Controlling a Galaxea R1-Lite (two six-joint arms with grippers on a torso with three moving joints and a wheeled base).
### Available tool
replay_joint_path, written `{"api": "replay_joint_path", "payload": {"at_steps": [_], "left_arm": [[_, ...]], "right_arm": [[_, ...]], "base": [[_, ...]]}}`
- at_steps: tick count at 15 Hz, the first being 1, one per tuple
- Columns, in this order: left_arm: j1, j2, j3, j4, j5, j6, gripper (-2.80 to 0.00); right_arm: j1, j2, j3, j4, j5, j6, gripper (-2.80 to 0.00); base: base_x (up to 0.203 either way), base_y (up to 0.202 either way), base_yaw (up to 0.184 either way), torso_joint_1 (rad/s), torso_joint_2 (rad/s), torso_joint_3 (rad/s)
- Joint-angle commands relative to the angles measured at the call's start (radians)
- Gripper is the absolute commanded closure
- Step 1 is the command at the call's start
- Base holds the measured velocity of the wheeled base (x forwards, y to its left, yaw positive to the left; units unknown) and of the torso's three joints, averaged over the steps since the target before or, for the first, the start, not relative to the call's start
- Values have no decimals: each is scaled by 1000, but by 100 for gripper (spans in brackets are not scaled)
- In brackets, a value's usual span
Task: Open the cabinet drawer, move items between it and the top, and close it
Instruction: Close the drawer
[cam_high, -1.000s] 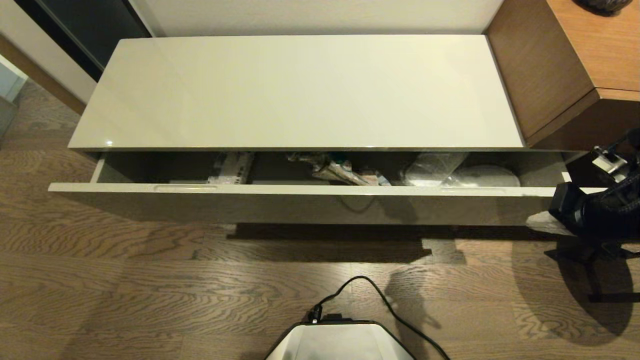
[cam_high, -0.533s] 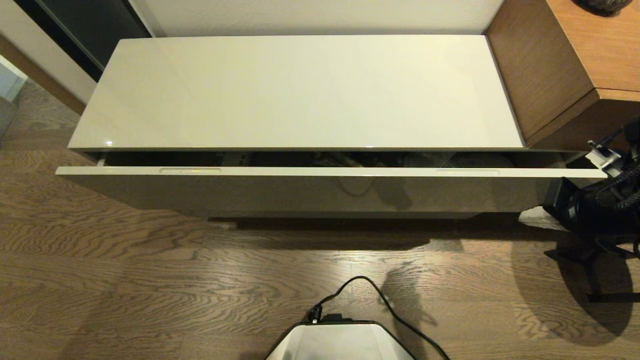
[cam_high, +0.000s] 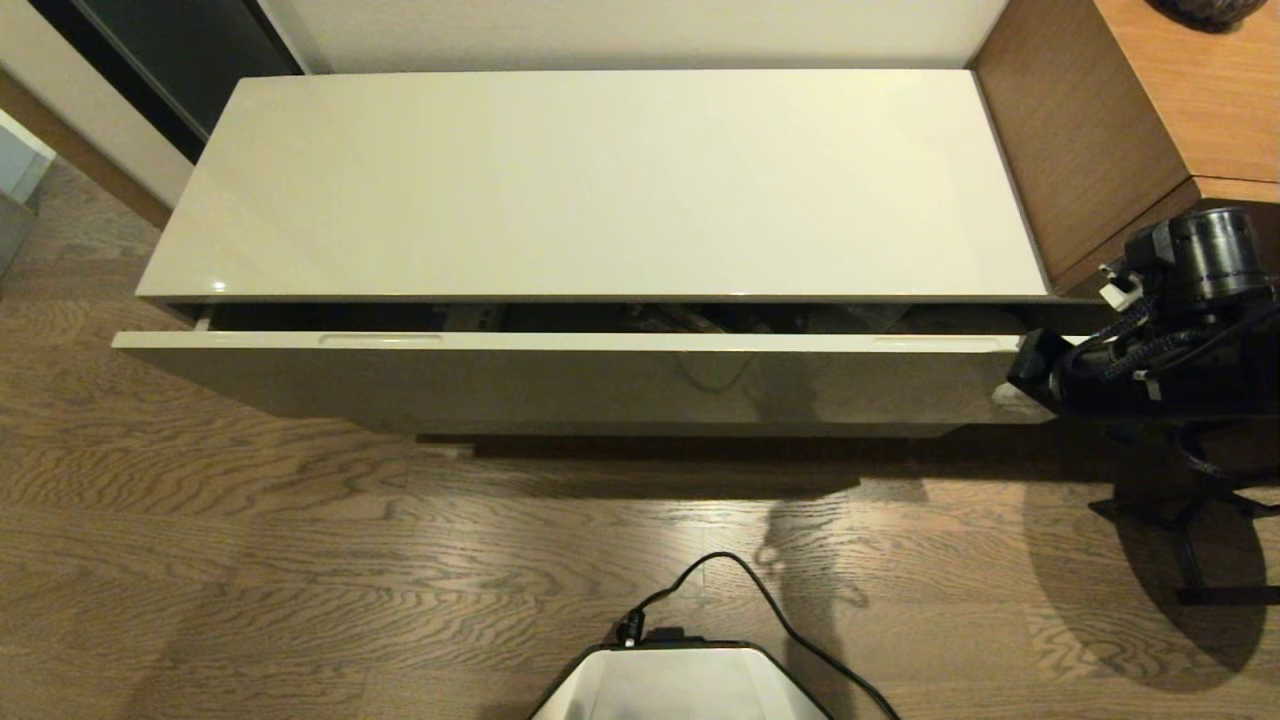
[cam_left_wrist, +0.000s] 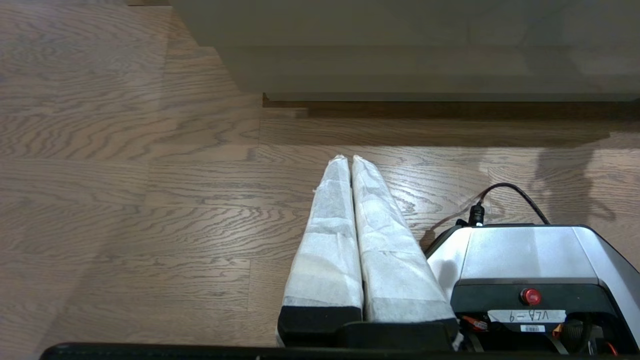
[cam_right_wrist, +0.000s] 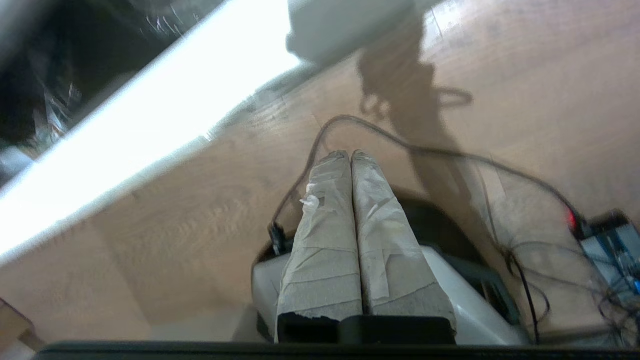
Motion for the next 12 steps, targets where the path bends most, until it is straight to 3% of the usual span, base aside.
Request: {"api": "replay_joint_path", "payload": {"at_steps": [1, 12], "left_arm": [[0, 1, 0, 0, 0, 0, 0], [0, 1, 0, 0, 0, 0, 0]], "right_arm": [[4, 4, -26, -19, -4, 0, 0], [5, -1, -48, -31, -2, -24, 0]], "base": [[0, 0, 0, 0, 0, 0], [0, 0, 0, 0, 0, 0]]}}
